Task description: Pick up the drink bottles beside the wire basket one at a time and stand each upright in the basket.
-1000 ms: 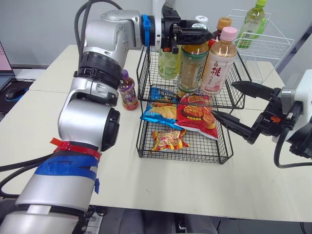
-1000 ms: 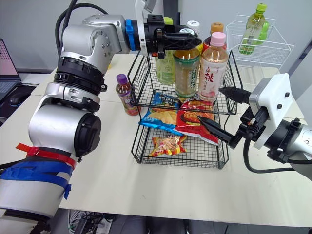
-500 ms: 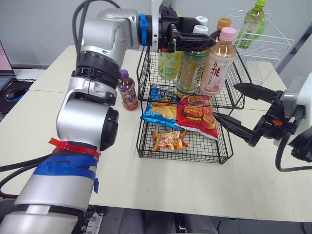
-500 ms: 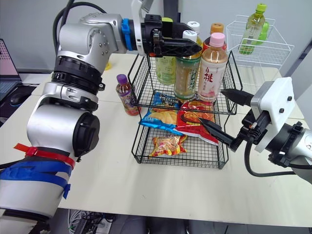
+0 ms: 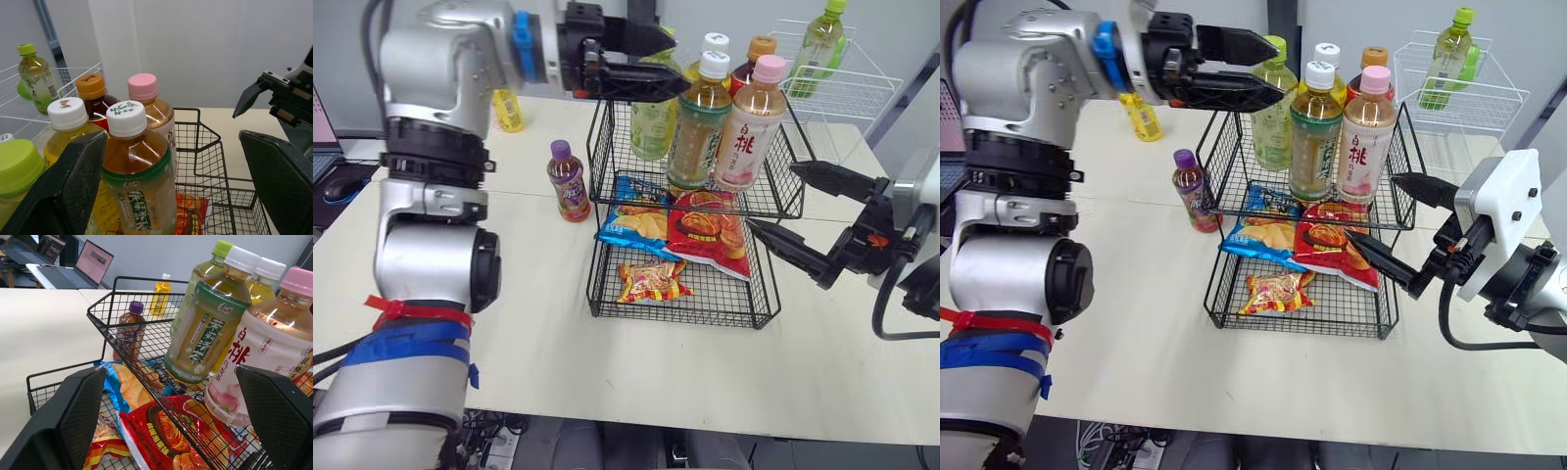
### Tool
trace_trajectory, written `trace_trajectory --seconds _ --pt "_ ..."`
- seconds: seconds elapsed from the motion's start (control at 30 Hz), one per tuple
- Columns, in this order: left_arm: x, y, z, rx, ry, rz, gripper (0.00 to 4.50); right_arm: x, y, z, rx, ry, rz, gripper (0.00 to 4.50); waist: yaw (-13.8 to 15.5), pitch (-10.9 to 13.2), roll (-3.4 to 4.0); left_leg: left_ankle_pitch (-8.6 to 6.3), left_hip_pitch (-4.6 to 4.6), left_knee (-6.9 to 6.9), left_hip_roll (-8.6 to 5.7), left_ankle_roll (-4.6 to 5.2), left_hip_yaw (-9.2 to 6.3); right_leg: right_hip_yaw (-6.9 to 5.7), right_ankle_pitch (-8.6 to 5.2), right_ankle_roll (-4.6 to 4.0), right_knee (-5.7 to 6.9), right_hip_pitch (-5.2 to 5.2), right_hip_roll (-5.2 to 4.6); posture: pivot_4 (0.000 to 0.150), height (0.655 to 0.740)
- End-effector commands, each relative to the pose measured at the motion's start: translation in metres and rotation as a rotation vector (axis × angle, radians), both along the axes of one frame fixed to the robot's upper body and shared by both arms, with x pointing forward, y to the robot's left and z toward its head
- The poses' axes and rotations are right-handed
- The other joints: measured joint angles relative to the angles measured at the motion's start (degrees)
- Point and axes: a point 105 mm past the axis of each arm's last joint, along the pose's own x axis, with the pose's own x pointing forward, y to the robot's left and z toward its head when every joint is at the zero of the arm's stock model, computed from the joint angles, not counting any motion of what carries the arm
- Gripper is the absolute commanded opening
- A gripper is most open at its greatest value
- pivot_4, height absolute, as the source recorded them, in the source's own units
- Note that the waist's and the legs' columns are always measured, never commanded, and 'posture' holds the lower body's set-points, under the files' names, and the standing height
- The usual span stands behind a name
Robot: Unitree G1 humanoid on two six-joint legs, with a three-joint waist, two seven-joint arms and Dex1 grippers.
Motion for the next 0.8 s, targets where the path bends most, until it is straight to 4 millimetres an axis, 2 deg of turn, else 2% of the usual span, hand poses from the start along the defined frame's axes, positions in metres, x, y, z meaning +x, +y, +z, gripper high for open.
trace_trajectory --seconds 0.03,0.17,0.4,0.5,0.63,0.7,0.8 --pt "-0.012 0.017 0.015 -0.064 -0.048 0.048 4.48 -0.005 0.002 0.013 -0.003 -0.065 0.036 4.50 0.02 0.00 0.00 0.00 0.02 0.00 0.01 0.00 -0.01 0.00 0.00 0.00 0.01 0.02 0.00 0.150 0.6736" --pt "-0.015 0.054 0.008 -0.100 -0.048 0.192 4.48 -0.011 0.016 0.010 -0.008 -0.039 0.153 4.50 -0.08 -0.02 0.03 0.00 0.08 0.01 0.03 0.00 0.02 0.03 0.00 0.00 0.03 0.05 0.01 0.150 0.6736" --pt "-0.036 0.114 -0.018 -0.125 -0.050 0.446 4.48 -0.022 0.039 -0.004 -0.060 0.015 0.342 4.50 0.01 -0.02 0.03 0.01 0.08 0.02 0.09 -0.01 -0.02 -0.01 0.00 -0.01 0.03 0.06 0.03 0.150 0.6736" --pt "-0.043 0.139 -0.032 -0.125 -0.041 0.557 4.48 -0.024 0.045 -0.008 -0.074 0.029 0.396 4.50 0.08 -0.02 0.03 0.01 0.09 0.03 0.08 -0.01 -0.02 -0.03 0.00 -0.01 0.04 0.07 -0.01 0.150 0.6736" --pt "-0.051 0.183 -0.062 -0.179 0.021 0.737 4.48 -0.026 0.052 -0.011 -0.077 0.045 0.468 4.50 0.11 -0.03 0.04 0.01 0.14 0.03 0.06 -0.01 0.01 -0.03 0.00 -0.01 0.05 0.09 -0.05 0.150 0.6736" --pt "-0.056 0.192 -0.076 -0.186 0.052 0.769 4.48 -0.026 0.054 -0.012 -0.074 0.048 0.486 4.50 0.11 -0.05 0.01 0.01 0.14 0.03 0.10 -0.01 0.00 -0.06 0.00 -0.01 0.05 0.08 -0.05 0.150 0.6736" --pt "-0.056 0.192 -0.105 -0.155 0.085 0.797 4.48 -0.024 0.054 -0.010 -0.069 0.044 0.481 4.50 0.29 -0.06 -0.01 0.00 0.13 0.03 0.10 -0.01 0.01 -0.06 0.01 -0.02 0.04 0.07 -0.07 0.150 0.6736"
